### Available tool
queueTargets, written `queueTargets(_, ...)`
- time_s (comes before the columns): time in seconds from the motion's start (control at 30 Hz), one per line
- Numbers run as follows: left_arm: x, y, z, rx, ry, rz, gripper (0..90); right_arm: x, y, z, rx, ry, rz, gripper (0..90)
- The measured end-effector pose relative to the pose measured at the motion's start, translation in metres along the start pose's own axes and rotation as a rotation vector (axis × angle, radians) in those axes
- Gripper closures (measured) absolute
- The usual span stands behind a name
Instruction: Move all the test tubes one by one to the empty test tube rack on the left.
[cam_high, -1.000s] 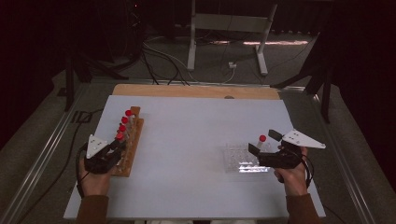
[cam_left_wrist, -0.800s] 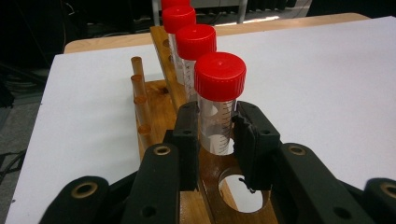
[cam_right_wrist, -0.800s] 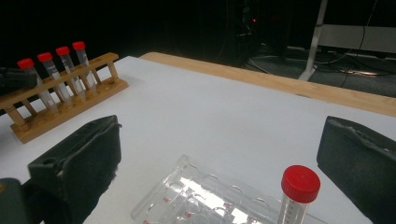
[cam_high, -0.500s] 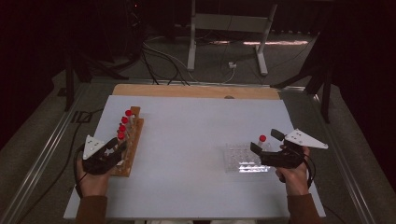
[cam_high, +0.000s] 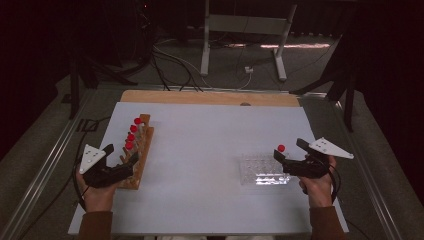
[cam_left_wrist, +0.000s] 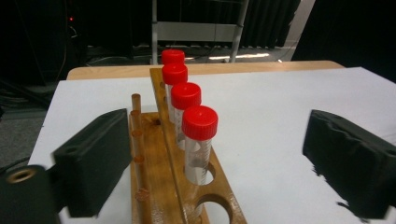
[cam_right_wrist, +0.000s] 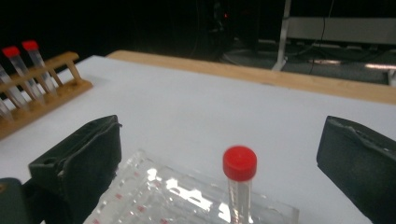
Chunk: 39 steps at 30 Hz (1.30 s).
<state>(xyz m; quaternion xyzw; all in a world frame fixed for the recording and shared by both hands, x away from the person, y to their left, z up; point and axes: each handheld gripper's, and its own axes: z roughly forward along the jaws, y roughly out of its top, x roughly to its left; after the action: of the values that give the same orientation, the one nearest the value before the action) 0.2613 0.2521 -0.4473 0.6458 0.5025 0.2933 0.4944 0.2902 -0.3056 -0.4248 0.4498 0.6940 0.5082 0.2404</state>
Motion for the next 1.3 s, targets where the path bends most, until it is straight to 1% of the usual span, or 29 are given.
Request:
queueTargets(0.07, -0.001, 0.002, 0.000, -0.004, -0.007, -0.019, 5.8, -0.001, -0.003, 0.004, 0.019, -0.005, -0.009, 3.1)
queueTargets(0.17, -0.003, 0.003, 0.001, 0.010, -0.005, -0.025, 3.4, -0.003, -0.008, 0.010, 0.050, -0.008, -0.015, 5.2)
queueTargets(0.27, -0.005, 0.004, 0.001, 0.012, -0.010, -0.022, 2.1, -0.004, -0.013, 0.015, 0.074, -0.015, -0.017, 9.9)
queueTargets(0.37, -0.007, 0.007, -0.001, 0.002, -0.017, -0.016, 1.2, -0.006, -0.016, 0.017, 0.091, -0.017, -0.026, 22.2)
queueTargets(0.43, -0.009, 0.008, -0.002, -0.009, -0.024, -0.017, 0.8, -0.005, -0.019, 0.019, 0.102, -0.028, -0.049, 35.6)
queueTargets(0.5, -0.011, 0.010, -0.003, -0.015, -0.021, -0.012, 0.8, -0.004, -0.021, 0.021, 0.114, -0.054, -0.069, 42.1)
queueTargets(0.57, -0.013, 0.012, -0.003, -0.025, -0.026, -0.008, 0.8, -0.004, -0.023, 0.023, 0.122, -0.048, -0.073, 50.0)
queueTargets(0.67, -0.015, 0.014, -0.005, -0.042, -0.025, -0.007, 0.8, -0.004, -0.025, 0.026, 0.134, -0.054, -0.075, 57.7)
queueTargets(0.8, -0.017, 0.018, -0.009, -0.059, -0.017, -0.002, 0.8, -0.005, -0.026, 0.028, 0.137, -0.064, -0.067, 62.5)
queueTargets(0.9, -0.018, 0.020, -0.011, -0.077, -0.017, -0.004, 0.8, -0.005, -0.026, 0.028, 0.132, -0.081, -0.067, 68.9)
queueTargets(0.97, -0.020, 0.021, -0.013, -0.086, -0.018, -0.002, 0.8, -0.006, -0.026, 0.027, 0.129, -0.077, -0.065, 69.6)
queueTargets(1.03, -0.023, 0.023, -0.012, -0.087, -0.023, 0.008, 0.8, -0.005, -0.026, 0.027, 0.125, -0.076, -0.070, 69.8)
queueTargets(1.3, -0.039, 0.027, -0.003, -0.077, -0.059, 0.049, 0.8, -0.004, -0.019, 0.020, 0.098, -0.075, -0.068, 70.1)
